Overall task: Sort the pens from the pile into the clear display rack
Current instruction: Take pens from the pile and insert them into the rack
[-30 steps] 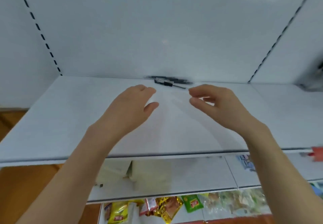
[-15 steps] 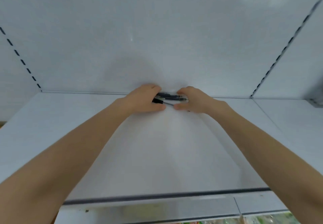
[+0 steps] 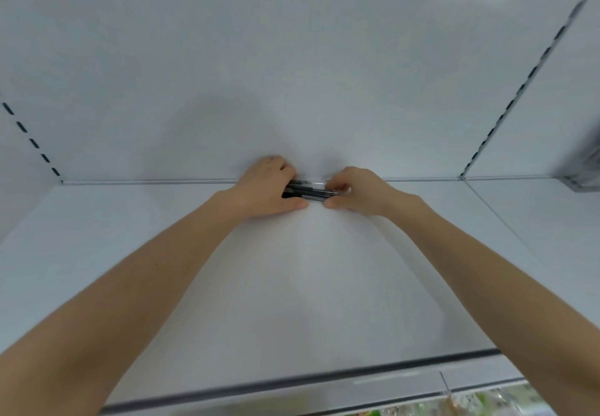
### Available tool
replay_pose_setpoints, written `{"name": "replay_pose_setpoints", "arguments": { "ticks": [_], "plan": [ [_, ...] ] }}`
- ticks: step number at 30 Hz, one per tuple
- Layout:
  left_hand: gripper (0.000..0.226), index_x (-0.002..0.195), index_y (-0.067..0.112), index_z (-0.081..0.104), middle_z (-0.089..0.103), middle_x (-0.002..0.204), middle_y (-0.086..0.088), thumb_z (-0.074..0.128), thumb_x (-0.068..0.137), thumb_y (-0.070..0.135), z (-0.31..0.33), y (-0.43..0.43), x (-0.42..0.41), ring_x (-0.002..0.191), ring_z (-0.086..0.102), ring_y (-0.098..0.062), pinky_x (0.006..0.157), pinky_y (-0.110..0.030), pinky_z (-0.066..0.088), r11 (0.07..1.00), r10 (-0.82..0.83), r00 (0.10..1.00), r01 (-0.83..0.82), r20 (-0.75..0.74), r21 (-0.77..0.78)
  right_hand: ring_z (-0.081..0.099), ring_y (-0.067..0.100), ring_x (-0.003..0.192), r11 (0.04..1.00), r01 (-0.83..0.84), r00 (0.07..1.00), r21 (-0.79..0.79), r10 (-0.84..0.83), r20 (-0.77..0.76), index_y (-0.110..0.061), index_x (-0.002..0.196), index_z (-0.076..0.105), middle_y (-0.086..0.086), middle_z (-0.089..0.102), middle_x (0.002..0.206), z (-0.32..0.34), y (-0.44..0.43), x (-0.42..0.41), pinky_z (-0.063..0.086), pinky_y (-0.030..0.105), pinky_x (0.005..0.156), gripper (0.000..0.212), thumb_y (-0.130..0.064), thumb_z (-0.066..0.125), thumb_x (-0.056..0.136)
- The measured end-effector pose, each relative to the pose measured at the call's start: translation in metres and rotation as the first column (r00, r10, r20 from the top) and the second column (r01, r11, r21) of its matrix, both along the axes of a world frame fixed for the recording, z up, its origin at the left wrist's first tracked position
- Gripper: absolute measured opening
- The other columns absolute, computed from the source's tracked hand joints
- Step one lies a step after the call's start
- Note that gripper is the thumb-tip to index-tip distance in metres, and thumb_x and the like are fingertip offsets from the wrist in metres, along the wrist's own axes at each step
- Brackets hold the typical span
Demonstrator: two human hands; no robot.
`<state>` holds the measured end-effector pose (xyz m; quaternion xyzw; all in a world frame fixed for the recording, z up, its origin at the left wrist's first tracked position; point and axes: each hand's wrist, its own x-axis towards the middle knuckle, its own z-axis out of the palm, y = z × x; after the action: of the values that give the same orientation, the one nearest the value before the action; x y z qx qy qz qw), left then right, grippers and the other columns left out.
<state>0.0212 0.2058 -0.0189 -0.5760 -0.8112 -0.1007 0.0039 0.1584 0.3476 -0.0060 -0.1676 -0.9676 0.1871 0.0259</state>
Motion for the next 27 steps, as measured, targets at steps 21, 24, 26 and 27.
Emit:
{"name": "replay_pose_setpoints", "arguments": {
  "ticks": [21,24,26,27],
  "plan": [
    [0.023,0.076,0.012,0.041,0.047,0.067,-0.004,0.044,0.096,0.023,0.027,-0.054,0.016,0.05,0.045,-0.015,0.042,-0.021,0.034,0.98,0.066,0.736,-0.176,0.673,0.097,0.063,0.021,0.098,0.865,0.202,0.907,-0.459,-0.342,-0.246,-0.007,0.114,0.055,0.009,0.064,0.105,0.006,-0.025,0.005,0.05,0.032,0.086,0.034,-0.03,0.057,0.089],
    [0.021,0.076,0.011,0.042,0.047,0.062,-0.001,0.048,0.095,0.018,0.042,-0.067,0.029,0.041,0.043,-0.008,0.039,-0.019,0.034,0.938,-0.104,0.484,-0.243,0.869,0.247,0.068,0.012,0.081,0.675,0.018,0.875,-0.738,-0.368,-0.315,-0.011,0.1,0.059,0.007,0.068,0.096,0.026,-0.055,0.003,0.056,0.025,0.07,0.023,-0.031,0.054,0.09],
    [0.019,0.076,0.011,0.047,0.052,0.059,0.0,0.051,0.093,0.018,0.05,-0.073,0.041,0.043,0.047,-0.009,0.04,-0.02,0.038,0.92,-0.155,0.409,-0.272,0.899,0.282,0.069,0.011,0.079,0.597,-0.082,0.837,-0.798,-0.394,-0.38,-0.012,0.097,0.061,0.004,0.07,0.09,0.04,-0.072,0.001,0.056,0.023,0.064,0.023,-0.033,0.055,0.09],
    [0.016,0.078,0.011,0.051,0.056,0.059,0.001,0.053,0.093,0.018,0.053,-0.075,0.047,0.044,0.049,-0.01,0.04,-0.02,0.04,0.916,-0.172,0.381,-0.276,0.908,0.29,0.069,0.012,0.078,0.582,-0.115,0.815,-0.805,-0.409,-0.411,-0.012,0.095,0.062,0.004,0.07,0.086,0.045,-0.079,-0.001,0.054,0.022,0.062,0.023,-0.033,0.056,0.089]
  ]
}}
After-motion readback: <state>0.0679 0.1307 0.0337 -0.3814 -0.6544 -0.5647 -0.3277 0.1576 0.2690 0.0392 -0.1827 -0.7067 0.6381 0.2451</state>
